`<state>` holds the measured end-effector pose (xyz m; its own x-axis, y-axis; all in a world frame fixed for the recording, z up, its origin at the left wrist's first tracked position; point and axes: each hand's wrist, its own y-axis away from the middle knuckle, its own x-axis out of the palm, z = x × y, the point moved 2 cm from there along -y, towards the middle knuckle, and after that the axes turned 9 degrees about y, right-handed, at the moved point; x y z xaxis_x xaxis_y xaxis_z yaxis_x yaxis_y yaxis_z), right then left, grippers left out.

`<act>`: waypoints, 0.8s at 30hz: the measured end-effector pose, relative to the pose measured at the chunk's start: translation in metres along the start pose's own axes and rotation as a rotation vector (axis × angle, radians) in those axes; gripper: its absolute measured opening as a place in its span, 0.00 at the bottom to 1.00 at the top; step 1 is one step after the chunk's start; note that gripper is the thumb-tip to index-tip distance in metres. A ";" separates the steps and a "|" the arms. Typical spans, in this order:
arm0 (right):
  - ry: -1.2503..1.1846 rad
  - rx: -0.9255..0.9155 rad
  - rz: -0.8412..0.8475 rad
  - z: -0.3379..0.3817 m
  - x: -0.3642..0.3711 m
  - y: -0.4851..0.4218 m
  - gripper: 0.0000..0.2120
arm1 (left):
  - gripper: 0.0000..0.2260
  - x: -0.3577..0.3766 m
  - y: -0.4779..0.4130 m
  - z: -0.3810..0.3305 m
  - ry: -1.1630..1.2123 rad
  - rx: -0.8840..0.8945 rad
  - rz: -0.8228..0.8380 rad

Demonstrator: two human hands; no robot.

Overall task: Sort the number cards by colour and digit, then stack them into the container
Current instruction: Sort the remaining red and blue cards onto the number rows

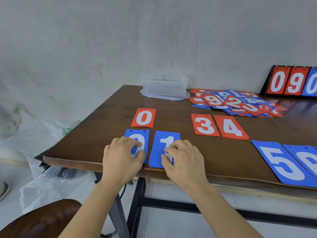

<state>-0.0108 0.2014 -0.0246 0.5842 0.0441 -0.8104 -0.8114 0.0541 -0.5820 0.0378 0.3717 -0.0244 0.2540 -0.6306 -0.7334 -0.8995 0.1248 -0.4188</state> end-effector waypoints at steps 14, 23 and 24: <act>0.070 -0.046 -0.109 -0.024 -0.023 -0.016 0.07 | 0.20 0.010 -0.020 -0.043 0.005 0.302 -0.064; 0.273 0.049 0.136 -0.130 -0.065 -0.073 0.22 | 0.15 0.056 -0.090 -0.143 -0.069 0.526 -0.025; 0.289 0.070 0.107 -0.146 -0.066 -0.077 0.22 | 0.15 0.066 -0.097 -0.154 -0.078 0.533 -0.009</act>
<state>0.0105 0.0485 0.0642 0.4582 -0.2318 -0.8581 -0.8589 0.1329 -0.4946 0.0873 0.1994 0.0506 0.3049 -0.5775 -0.7573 -0.5969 0.5037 -0.6245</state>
